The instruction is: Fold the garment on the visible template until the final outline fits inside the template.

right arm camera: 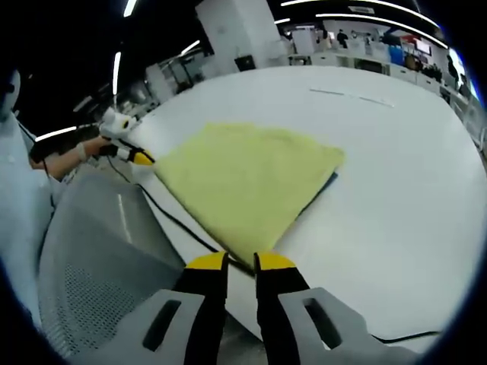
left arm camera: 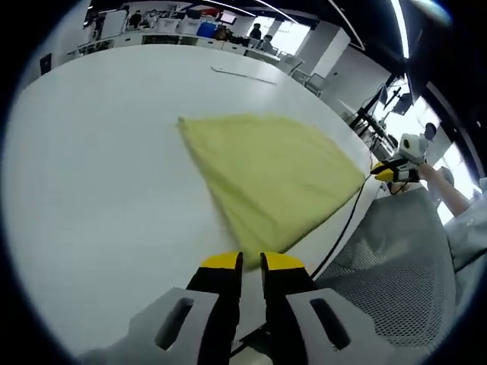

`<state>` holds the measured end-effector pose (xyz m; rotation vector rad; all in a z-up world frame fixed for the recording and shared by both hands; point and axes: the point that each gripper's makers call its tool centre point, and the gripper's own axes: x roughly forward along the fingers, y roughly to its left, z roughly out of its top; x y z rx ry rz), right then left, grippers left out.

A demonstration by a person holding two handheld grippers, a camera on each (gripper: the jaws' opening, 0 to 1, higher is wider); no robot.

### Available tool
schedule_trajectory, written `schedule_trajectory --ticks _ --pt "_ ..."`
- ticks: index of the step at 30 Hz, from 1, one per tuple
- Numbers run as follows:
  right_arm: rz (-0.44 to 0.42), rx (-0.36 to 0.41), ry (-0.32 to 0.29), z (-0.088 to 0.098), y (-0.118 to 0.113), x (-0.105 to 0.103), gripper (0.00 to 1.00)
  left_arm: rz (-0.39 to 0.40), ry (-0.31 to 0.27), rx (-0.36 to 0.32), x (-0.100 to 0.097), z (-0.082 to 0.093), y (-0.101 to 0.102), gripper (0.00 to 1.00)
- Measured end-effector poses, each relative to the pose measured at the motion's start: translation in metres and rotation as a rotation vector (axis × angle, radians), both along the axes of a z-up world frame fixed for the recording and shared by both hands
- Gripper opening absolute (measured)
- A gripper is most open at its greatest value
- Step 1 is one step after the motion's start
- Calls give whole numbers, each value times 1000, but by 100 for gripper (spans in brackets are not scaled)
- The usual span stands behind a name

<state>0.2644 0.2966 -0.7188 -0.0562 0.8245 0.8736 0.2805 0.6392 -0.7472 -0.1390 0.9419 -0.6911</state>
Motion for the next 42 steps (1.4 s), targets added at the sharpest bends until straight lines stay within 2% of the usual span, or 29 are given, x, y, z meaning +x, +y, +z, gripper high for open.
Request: schedule_trajectory --ticks 5,15,18,29,36,40,42 --pt "2 2 6 -1 1 0 13 17 15 -10 2 -6 -1 10" --pt "6 6 19 -5 2 -3 13 33 48 -19 2 -13 -3 5" --pt "6 8 19 -5 3 -3 12 42 54 -30 2 -12 -4 0" --pt "-1 16 26 -5 1 -2 12 70 64 -42 2 -10 -3 0" --pt "-2 8 48 -16 2 -2 12 67 71 -39 0 -11 -4 0" --pt "-16 -36 43 -24 -8 1 12 72 73 -43 0 -11 -3 0" --pt "-29 -9 70 -25 -9 0 12 71 74 -43 0 -11 -3 0"
